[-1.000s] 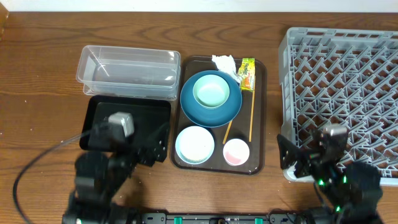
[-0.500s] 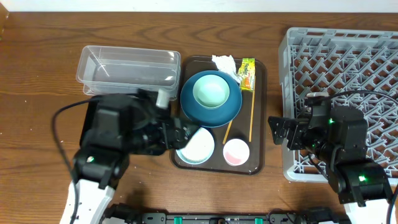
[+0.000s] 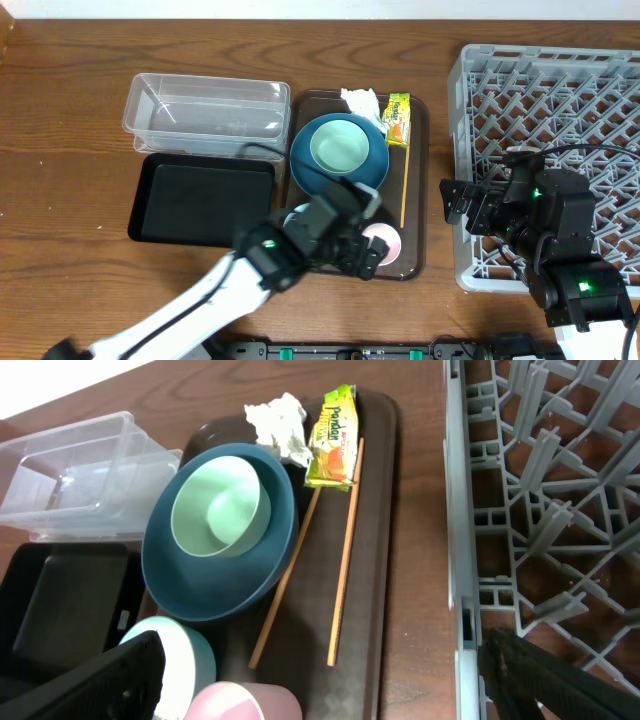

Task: Sort waste into correct bins and load items into the dishwasher rack
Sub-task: 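Reach the left gripper to the pink cup and grasp it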

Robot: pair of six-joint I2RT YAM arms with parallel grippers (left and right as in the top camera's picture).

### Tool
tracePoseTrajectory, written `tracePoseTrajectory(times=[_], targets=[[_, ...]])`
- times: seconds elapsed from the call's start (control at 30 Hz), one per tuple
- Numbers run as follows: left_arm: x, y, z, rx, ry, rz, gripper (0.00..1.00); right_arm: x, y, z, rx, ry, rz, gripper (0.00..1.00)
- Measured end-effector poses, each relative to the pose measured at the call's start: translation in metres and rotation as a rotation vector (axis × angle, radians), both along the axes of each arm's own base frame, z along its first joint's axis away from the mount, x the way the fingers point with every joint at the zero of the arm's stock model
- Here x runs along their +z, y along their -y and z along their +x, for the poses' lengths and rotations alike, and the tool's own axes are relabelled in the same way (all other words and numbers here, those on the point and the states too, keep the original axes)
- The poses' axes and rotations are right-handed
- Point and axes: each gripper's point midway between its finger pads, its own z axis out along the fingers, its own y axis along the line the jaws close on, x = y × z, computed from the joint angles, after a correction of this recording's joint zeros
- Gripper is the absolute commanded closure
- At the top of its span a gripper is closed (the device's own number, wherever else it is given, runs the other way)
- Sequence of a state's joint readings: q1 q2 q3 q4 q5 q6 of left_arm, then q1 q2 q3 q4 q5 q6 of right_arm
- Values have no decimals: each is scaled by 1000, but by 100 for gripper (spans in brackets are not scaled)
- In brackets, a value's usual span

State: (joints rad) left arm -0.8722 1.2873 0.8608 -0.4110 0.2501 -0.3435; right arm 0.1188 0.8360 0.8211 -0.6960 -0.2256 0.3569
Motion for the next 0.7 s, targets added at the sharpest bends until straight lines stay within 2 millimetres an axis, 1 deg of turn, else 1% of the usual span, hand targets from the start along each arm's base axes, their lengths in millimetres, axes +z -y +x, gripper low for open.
tracePoseTrajectory(times=[0.07,0.13,0.2,0.23,0.27,0.3,0.33,0.43,0.5,0.57,0.63,0.67,0.7], targets=[[-18,1,6,18,6,59,28,-1,0,-1,0,-5,-1,1],[-34,-1,13,41,6,108,36,-4,1,-3,-2,-21,-3,1],[-46,-2,18,58,4,143,47,-7,1,-7,-2,-41,-5,1],[-51,-2,19,65,1,152,55,-9,1,-8,-3,-49,-6,1],[-54,-2,21,72,-1,158,62,-10,1,-9,-3,-54,-6,1],[-56,-2,21,76,-4,160,70,-10,1,-9,-3,-56,-6,1],[-56,-1,22,78,-5,156,76,-10,1,-9,-3,-57,-6,1],[-52,3,23,74,-2,134,94,-10,1,-9,-3,-56,-6,1],[-47,5,23,73,4,121,94,-10,1,-9,-3,-56,-6,1],[-35,6,23,71,15,98,94,-10,1,-9,-3,-56,-6,1],[-15,6,25,76,36,64,94,-10,1,-9,-3,-56,-6,1],[2,4,27,84,55,32,94,-10,1,-9,-3,-56,-6,1],[11,3,28,90,67,16,94,-10,1,-9,-3,-56,-6,1]])
